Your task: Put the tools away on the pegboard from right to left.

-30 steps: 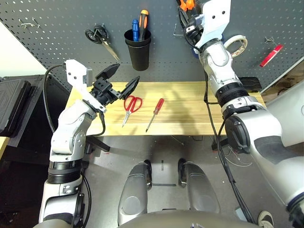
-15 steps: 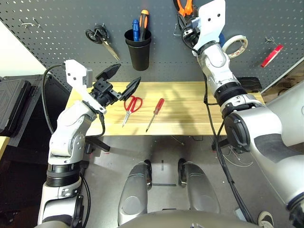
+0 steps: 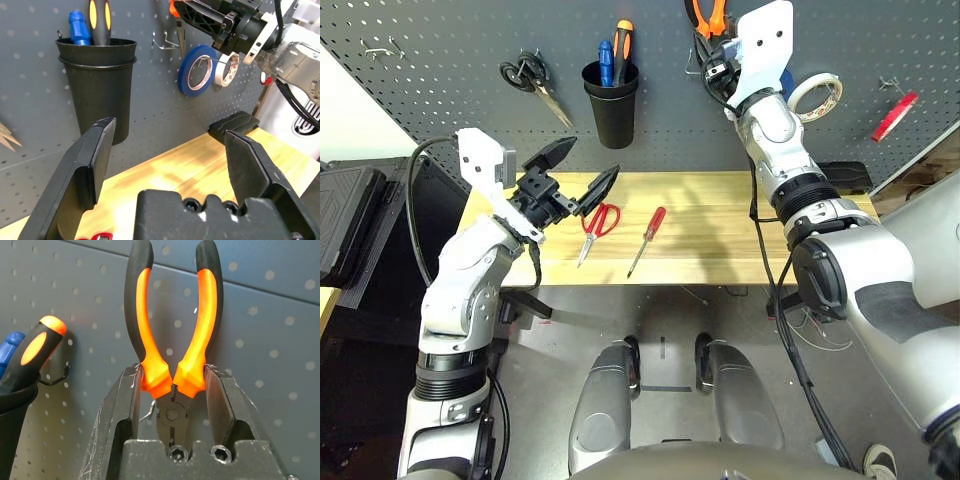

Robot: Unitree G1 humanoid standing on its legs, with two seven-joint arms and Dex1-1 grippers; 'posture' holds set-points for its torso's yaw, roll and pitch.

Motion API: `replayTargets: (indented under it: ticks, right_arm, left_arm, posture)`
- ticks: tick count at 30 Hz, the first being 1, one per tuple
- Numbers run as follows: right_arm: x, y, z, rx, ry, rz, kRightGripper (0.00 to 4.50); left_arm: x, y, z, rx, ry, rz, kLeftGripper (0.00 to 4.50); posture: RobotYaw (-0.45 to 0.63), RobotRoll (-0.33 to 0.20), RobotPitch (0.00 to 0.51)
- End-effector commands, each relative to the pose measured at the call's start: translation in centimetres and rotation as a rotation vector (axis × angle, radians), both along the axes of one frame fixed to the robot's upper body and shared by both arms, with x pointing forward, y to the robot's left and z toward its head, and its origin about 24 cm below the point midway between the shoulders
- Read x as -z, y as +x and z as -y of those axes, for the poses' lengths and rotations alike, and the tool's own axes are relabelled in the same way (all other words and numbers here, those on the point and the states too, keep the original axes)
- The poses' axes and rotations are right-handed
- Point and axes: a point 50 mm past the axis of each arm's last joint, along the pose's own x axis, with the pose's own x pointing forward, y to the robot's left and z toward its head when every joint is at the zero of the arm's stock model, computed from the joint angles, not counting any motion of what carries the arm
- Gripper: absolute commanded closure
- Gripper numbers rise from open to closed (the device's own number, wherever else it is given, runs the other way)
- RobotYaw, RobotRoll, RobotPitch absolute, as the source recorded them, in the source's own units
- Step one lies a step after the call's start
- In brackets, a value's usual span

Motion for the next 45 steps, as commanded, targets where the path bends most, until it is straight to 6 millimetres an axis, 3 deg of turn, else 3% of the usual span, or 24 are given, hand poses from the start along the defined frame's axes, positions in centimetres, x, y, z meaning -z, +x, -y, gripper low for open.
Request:
replayTargets:
  ticks: [1, 19, 38, 45]
  right_arm:
    - [-0.5, 0.1, 0.0, 0.003, 0.015, 0.004, 2.52]
    - [0.3, 0.1, -0.4, -0.009, 0.025, -0.04, 2.52]
    - [-4.5, -1.5, -1.5, -0.149, 0.131, 0.173, 2.52]
    - [-6.2, -2.0, -1.7, -0.151, 0.086, 0.258, 2.52]
  left_arm:
    - [0.1, -0.5, 0.3, 0.018, 0.008, -0.01, 0.0]
    - [0.5, -0.7, 0.4, 0.026, 0.016, -0.033, 0.0]
    - [0.6, -0.9, 0.3, 0.027, 0.018, -0.037, 0.0]
    - [0.5, -0.8, 0.5, 0.035, 0.018, -0.036, 0.0]
  posture:
    - [0.09, 0.0, 0.235]
    - [0.09, 0.0, 0.255]
    - [0.1, 0.0, 0.258]
    - [0.1, 0.0, 0.258]
